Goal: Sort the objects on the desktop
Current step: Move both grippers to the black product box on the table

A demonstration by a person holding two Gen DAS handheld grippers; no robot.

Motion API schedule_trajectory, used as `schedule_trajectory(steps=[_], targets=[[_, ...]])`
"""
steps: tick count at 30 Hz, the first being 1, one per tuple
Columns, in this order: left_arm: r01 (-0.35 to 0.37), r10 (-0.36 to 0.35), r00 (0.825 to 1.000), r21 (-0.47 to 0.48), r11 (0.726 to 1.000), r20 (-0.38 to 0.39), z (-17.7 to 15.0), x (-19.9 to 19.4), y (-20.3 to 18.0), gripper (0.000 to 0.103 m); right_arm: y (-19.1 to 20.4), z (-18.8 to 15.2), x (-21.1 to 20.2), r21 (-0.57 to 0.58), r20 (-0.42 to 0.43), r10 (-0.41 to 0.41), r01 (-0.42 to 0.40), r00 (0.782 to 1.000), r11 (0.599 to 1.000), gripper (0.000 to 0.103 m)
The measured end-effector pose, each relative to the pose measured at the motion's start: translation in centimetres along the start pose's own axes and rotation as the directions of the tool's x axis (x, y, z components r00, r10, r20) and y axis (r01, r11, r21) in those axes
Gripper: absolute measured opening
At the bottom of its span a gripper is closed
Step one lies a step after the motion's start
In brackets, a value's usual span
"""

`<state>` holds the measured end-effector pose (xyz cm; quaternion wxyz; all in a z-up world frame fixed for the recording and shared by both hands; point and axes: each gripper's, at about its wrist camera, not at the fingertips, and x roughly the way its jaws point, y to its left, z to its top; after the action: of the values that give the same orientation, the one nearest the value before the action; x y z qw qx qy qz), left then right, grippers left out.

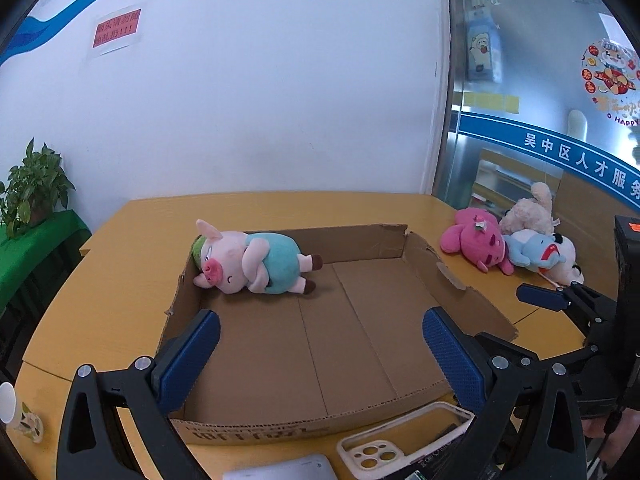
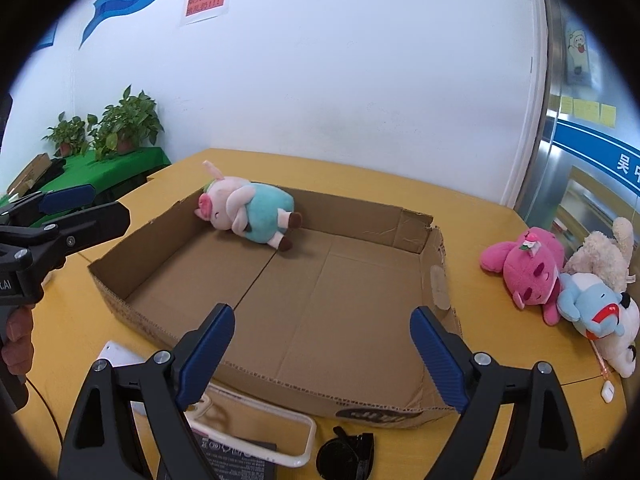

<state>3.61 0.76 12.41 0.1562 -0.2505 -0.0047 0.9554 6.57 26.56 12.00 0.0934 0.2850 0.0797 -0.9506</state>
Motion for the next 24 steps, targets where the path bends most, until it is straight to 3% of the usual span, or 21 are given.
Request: schedule_trajectory(steps=[2, 4, 7, 8, 9, 13, 15, 17, 18, 21, 22, 24], targets=[[0.029, -0.029, 0.999, -0.003, 1.0, -0.022, -0.9, -0.2, 0.1, 0.103, -0.2, -0.7, -0.2, 0.003, -0.003, 0.06, -0.06, 0.998, 0.998, 0.09], [0.058, -0.057, 0.997, 0.017, 0.998, -0.057, -2.3, 0.0, 0.2, 0.103, -0.7, -2.2, -0.7, 0.018, -0.027, 0.189, -0.189, 0.982, 0.982, 0.09], [0.105, -0.105, 0.981, -0.008, 0.994, -0.163, -5.7, 0.7, 0.7, 0.103, -0.9, -6.0, -1.8, 0.021, -0.089, 0.401, -0.401, 0.912, 0.916, 0.09], [0.131, -0.134, 0.971, -0.029, 0.991, -0.197, -7.0, 0.9, 0.8, 0.102, -0.6, -7.4, -2.0, 0.005, -0.118, 0.438, -0.44, 0.891, 0.898, 0.09], [0.145, -0.153, 0.961, -0.05, 0.988, -0.232, -8.3, 1.1, 0.9, 0.102, -0.1, -9.1, -2.1, -0.015, -0.164, 0.464, -0.472, 0.871, 0.881, 0.09], [0.187, -0.22, 0.913, -0.127, 0.974, -0.345, -12.3, 2.1, 0.1, 0.102, 1.6, -12.9, -1.1, 0.007, -0.281, 0.495, -0.514, 0.822, 0.857, 0.09], [0.212, -0.259, 0.896, -0.163, 0.963, -0.362, -13.4, 2.4, -0.4, 0.102, 2.9, -13.5, -0.4, 0.009, -0.3, 0.489, -0.51, 0.819, 0.86, 0.091], [0.235, -0.292, 0.882, -0.192, 0.953, -0.37, -14.1, 2.5, -0.8, 0.099, 4.4, -13.8, 0.0, -0.021, -0.311, 0.457, -0.487, 0.833, 0.873, 0.091], [0.252, -0.313, 0.874, -0.203, 0.946, -0.371, -14.4, 2.7, -0.9, 0.098, 4.8, -13.8, 0.3, -0.021, -0.314, 0.473, -0.504, 0.823, 0.864, 0.091], [0.291, -0.356, 0.85, -0.217, 0.932, -0.387, -14.9, 2.7, -1.2, 0.085, 6.1, -13.7, -0.7, -0.012, -0.304, 0.631, -0.665, 0.714, 0.747, 0.091], [0.286, -0.347, 0.85, -0.207, 0.936, -0.396, -15.0, 2.8, -1.2, 0.083, 6.5, -13.8, -1.2, -0.048, -0.298, 0.627, -0.667, 0.72, 0.743, 0.091], [0.298, -0.363, 0.836, -0.215, 0.93, -0.411, -15.3, 3.1, -1.1, 0.081, 6.7, -14.1, -0.5, -0.085, -0.309, 0.559, -0.608, 0.769, 0.789, 0.091]])
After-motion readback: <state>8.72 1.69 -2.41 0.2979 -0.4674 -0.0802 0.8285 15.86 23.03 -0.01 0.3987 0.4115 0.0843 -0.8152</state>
